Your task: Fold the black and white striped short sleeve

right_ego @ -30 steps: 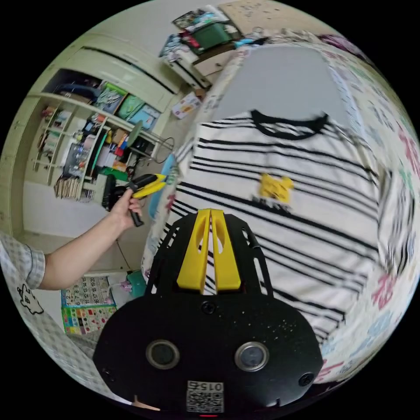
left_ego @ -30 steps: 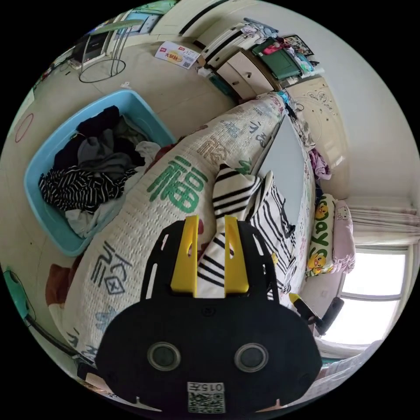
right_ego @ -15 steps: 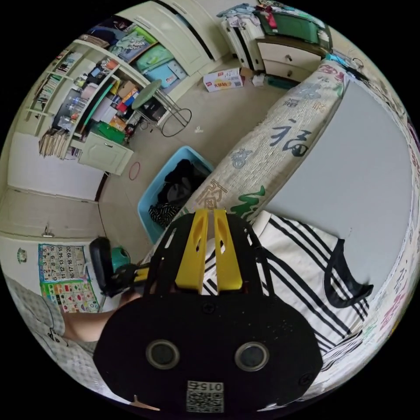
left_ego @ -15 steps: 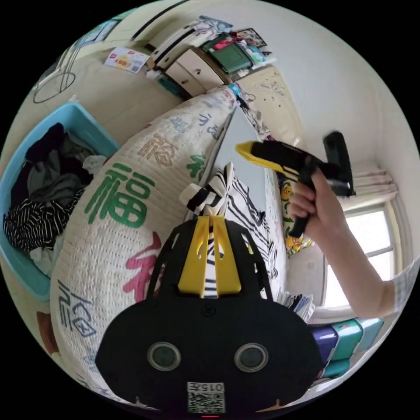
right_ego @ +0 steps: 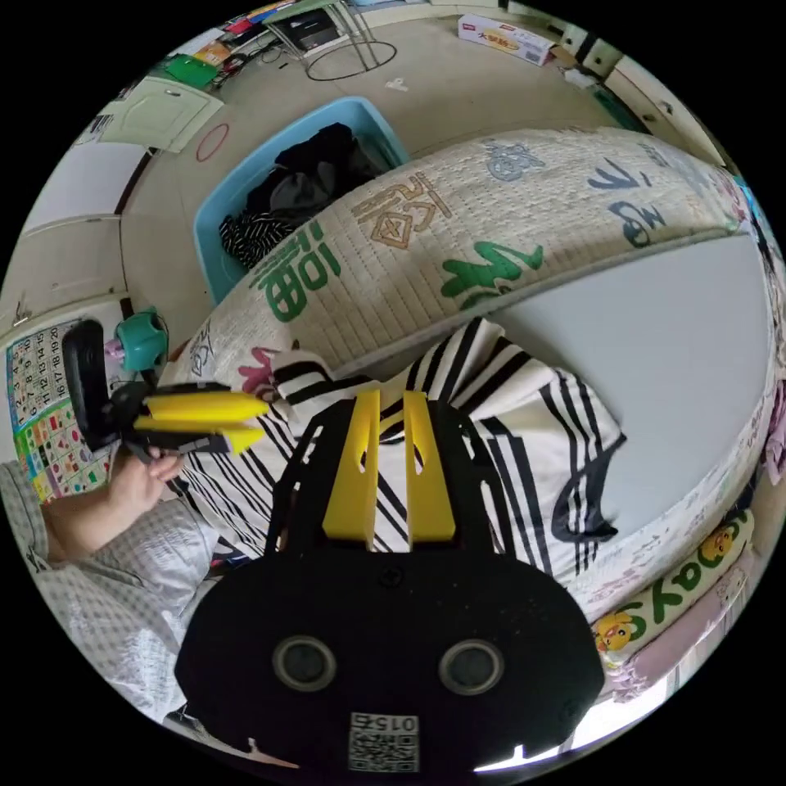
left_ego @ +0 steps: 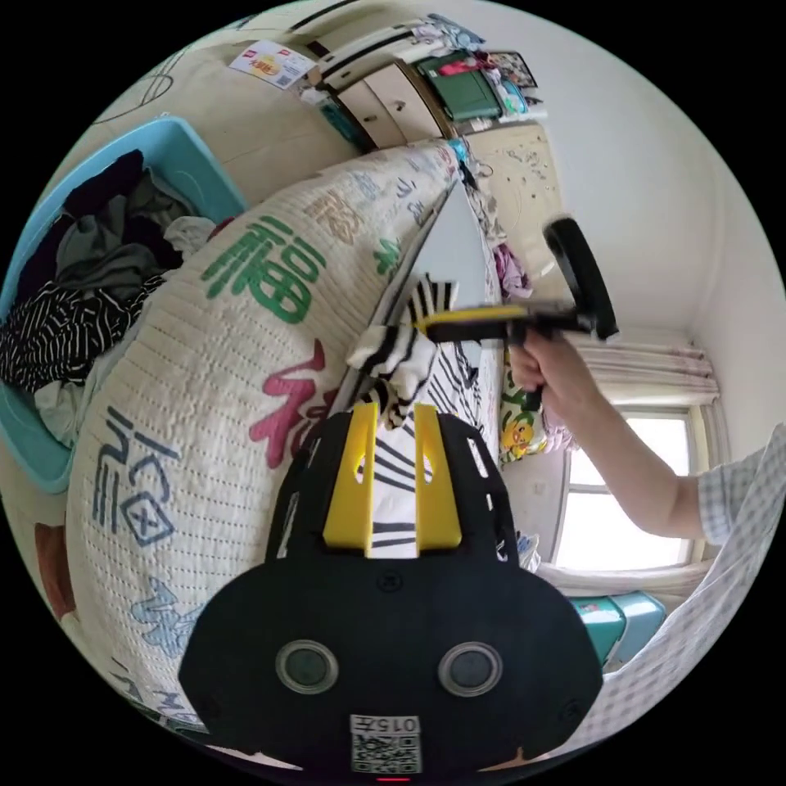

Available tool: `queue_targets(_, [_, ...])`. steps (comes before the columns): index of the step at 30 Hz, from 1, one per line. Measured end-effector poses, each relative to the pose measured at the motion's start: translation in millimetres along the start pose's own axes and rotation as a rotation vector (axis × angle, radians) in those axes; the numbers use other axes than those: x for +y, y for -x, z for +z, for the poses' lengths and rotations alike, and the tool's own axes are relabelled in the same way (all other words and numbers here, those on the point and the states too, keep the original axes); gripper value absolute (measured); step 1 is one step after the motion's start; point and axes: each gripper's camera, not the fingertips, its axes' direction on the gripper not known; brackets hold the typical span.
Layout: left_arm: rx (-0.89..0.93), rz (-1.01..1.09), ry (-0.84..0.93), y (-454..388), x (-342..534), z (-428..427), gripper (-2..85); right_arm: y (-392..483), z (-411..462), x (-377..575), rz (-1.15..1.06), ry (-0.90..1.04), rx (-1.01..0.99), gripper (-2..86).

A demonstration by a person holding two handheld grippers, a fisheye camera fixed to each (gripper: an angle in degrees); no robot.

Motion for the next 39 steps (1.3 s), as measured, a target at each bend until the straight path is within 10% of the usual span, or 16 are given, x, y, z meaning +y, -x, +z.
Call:
queue_targets(19, [-0.117, 0.451, 0.329, -29, 35, 41, 13.7, -53, 33, 88, 0.607, -0.272, -0.467, 10.6])
queue_targets(30, [-0.366, 0.468, 0.364, -19, 66, 64, 1.7, -23, 69, 52, 0.544, -0.179, -0.179, 0.5])
queue_targets(39, [-0.193, 0.111, -0.149, 26, 15, -40, -0.6, -10, -4, 6, 0.325, -0.577, -0.333, 0.2])
